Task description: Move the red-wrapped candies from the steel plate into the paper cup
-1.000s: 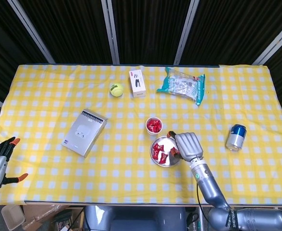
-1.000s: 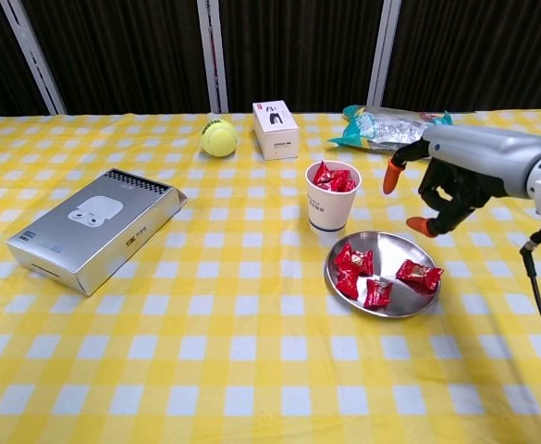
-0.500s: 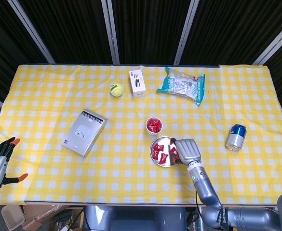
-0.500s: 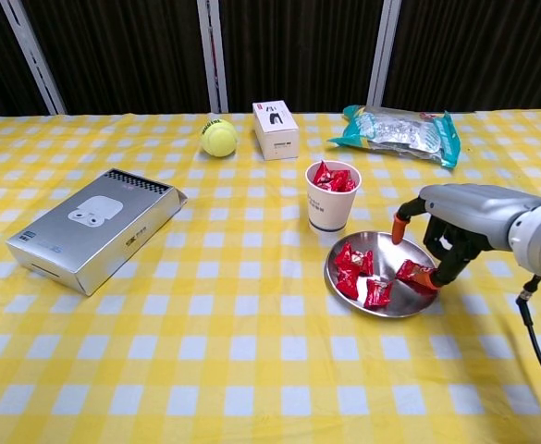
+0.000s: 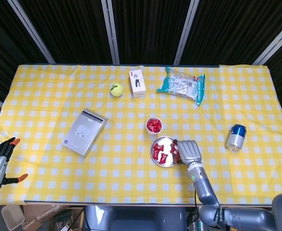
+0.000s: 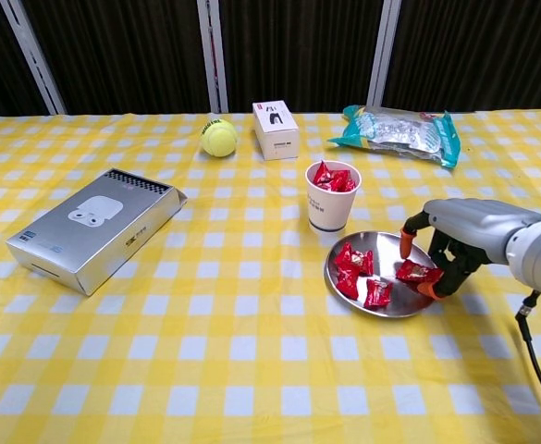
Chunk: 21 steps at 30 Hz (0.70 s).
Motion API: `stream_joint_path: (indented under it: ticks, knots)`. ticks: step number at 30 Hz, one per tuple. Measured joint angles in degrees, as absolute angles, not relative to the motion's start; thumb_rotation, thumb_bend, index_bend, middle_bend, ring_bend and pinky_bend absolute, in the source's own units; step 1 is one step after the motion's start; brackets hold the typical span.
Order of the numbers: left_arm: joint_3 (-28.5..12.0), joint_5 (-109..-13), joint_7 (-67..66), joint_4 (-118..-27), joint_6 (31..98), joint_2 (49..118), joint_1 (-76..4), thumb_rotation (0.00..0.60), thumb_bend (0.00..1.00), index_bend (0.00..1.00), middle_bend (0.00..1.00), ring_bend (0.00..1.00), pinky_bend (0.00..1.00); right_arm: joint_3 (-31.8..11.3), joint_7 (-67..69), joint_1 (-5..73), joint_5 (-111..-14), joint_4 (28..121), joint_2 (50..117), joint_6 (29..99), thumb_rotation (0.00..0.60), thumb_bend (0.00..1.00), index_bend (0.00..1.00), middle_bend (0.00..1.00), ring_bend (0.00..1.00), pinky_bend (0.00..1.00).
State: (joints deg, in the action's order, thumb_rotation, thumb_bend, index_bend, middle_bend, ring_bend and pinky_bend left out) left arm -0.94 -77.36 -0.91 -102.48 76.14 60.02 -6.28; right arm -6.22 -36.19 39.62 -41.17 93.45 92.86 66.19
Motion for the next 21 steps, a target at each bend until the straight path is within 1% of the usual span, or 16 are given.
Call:
stream_joint_path:
  ticks: [6,11,15,21]
  knots:
    - [-0.95,-77.32,-0.86,-102.51,76.12,59.99,-6.27,0.600,0.01,0.00,0.00,0.00,0.00,-6.16,-35.99,39.25,-40.89,92.20,93.31,65.46,0.600,0.37,0.47,0.82,0.92,1.00]
    - [-0.96,-77.28,-0.80,-102.53,76.03,59.95,-6.31,0.600,0.01,0.00,0.00,0.00,0.00,-6.13,-35.66,38.92,-40.91,91.55,93.44,64.87,0.600,0.46,0.54,0.82,0.92,1.00]
    - [-0.94,-77.34,-0.75,-102.49,76.05,59.94,-6.29,0.600,0.01,0.00,0.00,0.00,0.00,-6.05,-35.01,38.60,-41.50,91.11,93.58,64.58,0.600,0.50,0.55,0.82,0.92,1.00]
    - [-0.92,-77.43,-0.68,-102.51,76.05,59.92,-6.29,0.600,0.01,0.00,0.00,0.00,0.00,-6.01,-34.23,38.27,-43.38,91.64,93.43,64.46,0.600,0.51,0.55,0.82,0.92,1.00]
